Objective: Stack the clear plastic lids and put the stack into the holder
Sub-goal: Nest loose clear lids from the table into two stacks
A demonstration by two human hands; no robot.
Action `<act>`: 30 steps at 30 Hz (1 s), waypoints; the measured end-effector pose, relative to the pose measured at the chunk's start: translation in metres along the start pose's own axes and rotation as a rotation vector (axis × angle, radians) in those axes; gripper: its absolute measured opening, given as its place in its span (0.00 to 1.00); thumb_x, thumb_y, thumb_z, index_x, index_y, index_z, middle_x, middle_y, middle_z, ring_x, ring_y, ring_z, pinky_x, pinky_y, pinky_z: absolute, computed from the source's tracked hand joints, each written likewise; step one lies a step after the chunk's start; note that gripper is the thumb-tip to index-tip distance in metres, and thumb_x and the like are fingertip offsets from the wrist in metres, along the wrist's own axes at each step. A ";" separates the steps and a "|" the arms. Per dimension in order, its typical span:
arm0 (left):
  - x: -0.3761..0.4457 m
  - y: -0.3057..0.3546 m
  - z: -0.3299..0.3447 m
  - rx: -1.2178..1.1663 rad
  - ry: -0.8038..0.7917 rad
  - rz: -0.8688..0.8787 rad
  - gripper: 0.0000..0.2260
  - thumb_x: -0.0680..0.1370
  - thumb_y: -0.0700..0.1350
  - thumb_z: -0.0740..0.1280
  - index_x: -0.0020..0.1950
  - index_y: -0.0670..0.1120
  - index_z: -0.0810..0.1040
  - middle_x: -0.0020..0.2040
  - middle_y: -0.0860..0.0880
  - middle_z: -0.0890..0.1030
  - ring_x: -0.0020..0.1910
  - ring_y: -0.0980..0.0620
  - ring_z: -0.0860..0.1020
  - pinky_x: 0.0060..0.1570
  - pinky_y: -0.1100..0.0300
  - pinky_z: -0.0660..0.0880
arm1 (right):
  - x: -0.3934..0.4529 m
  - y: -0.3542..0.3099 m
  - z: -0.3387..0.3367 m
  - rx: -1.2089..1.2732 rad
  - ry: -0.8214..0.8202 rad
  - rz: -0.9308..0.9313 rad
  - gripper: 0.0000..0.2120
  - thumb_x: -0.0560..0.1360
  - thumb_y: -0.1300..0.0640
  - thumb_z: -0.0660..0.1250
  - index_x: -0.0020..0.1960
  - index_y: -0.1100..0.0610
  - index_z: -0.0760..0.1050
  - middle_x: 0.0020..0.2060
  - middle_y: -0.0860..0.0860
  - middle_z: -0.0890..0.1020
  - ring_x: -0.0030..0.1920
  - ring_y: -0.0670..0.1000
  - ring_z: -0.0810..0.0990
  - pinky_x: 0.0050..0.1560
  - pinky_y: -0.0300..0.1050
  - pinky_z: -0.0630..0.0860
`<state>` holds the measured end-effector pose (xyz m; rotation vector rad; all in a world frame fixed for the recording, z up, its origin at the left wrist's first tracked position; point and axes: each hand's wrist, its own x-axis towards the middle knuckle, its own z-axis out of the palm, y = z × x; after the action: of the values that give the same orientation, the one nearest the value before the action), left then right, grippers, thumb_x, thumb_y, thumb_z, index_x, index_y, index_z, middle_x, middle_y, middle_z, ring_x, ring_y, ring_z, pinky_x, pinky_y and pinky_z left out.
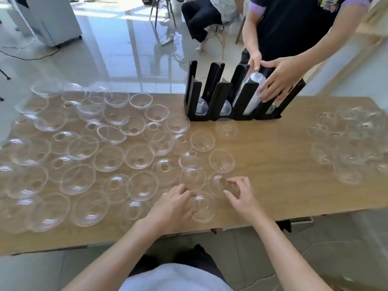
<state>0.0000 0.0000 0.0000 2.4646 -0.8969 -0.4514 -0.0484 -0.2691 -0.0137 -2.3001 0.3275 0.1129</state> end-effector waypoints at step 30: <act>0.021 0.054 0.066 0.073 0.204 -0.145 0.33 0.75 0.57 0.73 0.76 0.49 0.65 0.74 0.51 0.67 0.75 0.51 0.64 0.72 0.58 0.67 | -0.030 0.064 -0.025 -0.220 0.055 -0.105 0.35 0.71 0.45 0.79 0.69 0.54 0.64 0.66 0.51 0.73 0.66 0.50 0.73 0.65 0.47 0.74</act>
<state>-0.0422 -0.0719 -0.0288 2.5967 -0.6664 -0.2133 -0.0950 -0.3230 -0.0361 -2.5371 0.2306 0.0334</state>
